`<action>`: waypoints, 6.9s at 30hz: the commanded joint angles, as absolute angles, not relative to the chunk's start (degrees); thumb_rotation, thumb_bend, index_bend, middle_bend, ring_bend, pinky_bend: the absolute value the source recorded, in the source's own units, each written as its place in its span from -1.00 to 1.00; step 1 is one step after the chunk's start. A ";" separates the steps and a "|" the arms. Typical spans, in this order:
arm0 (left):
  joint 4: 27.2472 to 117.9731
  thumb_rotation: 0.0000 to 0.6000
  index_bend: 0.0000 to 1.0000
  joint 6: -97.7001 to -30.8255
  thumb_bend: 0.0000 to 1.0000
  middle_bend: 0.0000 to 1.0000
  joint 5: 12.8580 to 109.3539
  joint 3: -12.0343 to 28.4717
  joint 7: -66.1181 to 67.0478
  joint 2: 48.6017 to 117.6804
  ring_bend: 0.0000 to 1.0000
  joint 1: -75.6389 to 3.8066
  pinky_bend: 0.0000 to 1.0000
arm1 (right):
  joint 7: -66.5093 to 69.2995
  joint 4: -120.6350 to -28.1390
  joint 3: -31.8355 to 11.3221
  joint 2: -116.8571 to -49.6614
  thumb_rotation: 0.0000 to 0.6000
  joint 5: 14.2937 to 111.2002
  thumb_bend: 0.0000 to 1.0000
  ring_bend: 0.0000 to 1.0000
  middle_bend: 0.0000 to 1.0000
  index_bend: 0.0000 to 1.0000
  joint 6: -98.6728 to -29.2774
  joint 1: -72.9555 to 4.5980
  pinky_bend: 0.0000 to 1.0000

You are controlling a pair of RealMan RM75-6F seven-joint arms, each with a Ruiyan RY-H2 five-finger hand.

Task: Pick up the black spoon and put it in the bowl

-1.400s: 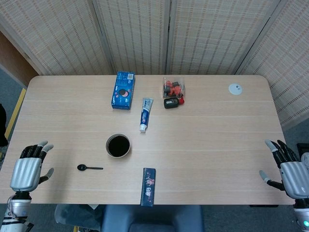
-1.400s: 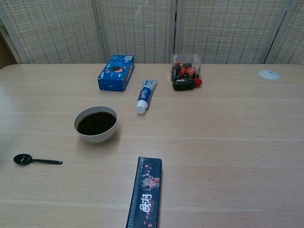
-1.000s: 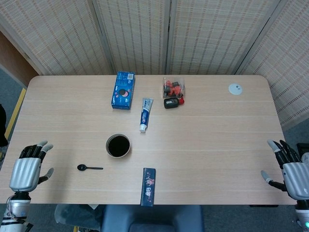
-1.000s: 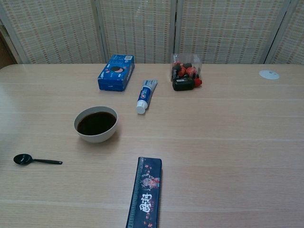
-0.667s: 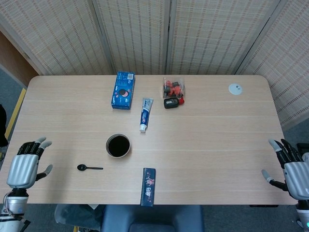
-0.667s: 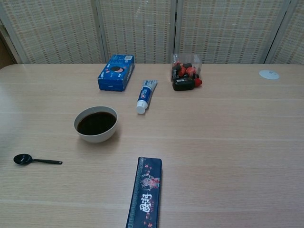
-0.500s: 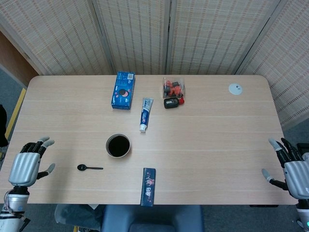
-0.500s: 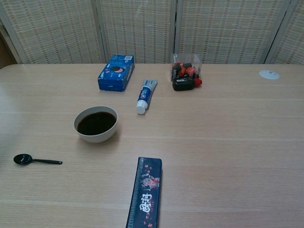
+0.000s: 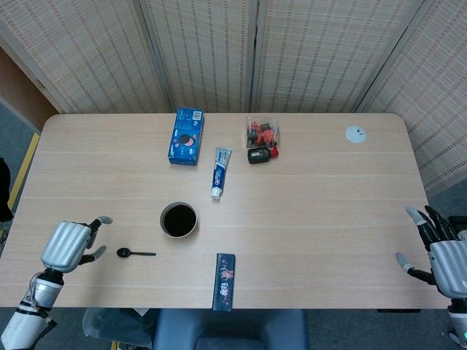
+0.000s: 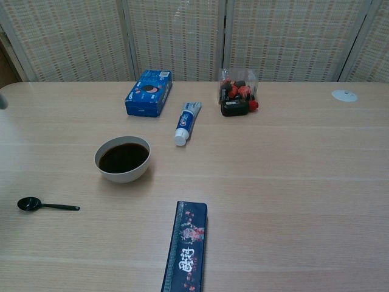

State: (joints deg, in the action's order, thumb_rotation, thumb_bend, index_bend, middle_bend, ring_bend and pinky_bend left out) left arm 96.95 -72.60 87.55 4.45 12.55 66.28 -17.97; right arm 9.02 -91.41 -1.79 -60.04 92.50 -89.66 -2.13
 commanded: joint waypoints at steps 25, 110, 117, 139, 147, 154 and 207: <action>95.65 1.00 -0.04 -56.65 -0.59 1.00 74.14 3.56 33.75 74.57 1.00 -28.26 1.00 | 9.59 -90.84 -1.63 -60.28 1.00 92.00 -0.47 -0.93 -0.70 -0.94 -89.24 -2.16 -0.74; 92.17 1.00 0.04 -57.79 -0.38 1.00 38.38 -1.27 48.12 87.87 1.00 -42.07 1.00 | 11.32 -88.51 -1.52 -61.02 1.00 90.34 -0.47 -0.93 -0.70 -0.94 -88.42 -1.63 -0.74; 91.84 1.00 0.03 -57.47 -0.38 1.00 37.31 -1.55 48.12 88.12 1.00 -42.62 1.00 | 11.34 -88.57 -1.58 -60.95 1.00 90.31 -0.47 -0.93 -0.70 -0.94 -88.47 -1.60 -0.74; 92.21 1.00 0.20 -57.19 -0.18 1.00 35.39 -2.38 47.22 88.03 1.00 -43.71 1.00 | 11.68 -88.38 -1.65 -60.99 1.00 90.17 -0.47 -0.93 -0.70 -0.94 -88.72 -1.33 -0.74; 94.95 1.00 0.23 -58.14 -0.15 1.00 38.70 -1.89 42.82 85.06 1.00 -42.44 1.00 | 11.81 -88.40 -1.69 -60.97 1.00 90.39 -0.47 -0.93 -0.70 -0.94 -89.01 -1.26 -0.74; 100.06 1.00 0.23 -58.64 -0.15 1.00 44.90 0.73 32.68 79.07 1.00 -39.92 1.00 | 11.95 -88.31 -1.72 -61.03 1.00 90.51 -0.47 -0.93 -0.70 -0.94 -89.15 -1.25 -0.74; 85.78 1.00 0.26 -44.21 -0.15 1.00 45.92 18.02 -12.12 90.22 1.00 -45.49 1.00 | 12.15 -88.23 -1.92 -60.76 1.00 89.66 -0.47 -0.93 -0.70 -0.94 -89.08 -0.86 -0.74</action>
